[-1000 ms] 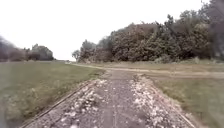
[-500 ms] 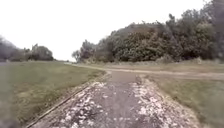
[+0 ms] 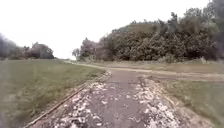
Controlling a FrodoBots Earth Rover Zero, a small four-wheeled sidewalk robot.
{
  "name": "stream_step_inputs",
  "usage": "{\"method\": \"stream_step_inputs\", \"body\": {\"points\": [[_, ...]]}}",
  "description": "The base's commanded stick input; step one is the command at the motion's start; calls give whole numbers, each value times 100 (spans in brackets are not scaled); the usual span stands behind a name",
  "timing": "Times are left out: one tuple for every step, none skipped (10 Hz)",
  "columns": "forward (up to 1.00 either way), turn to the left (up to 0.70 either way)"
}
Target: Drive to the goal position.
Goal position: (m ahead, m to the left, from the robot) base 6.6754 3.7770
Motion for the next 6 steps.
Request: {"method": "stream_step_inputs", "body": {"points": [[70, 0], [70, 0], [70, 0], [70, 0], [70, 0], [70, 0]]}}
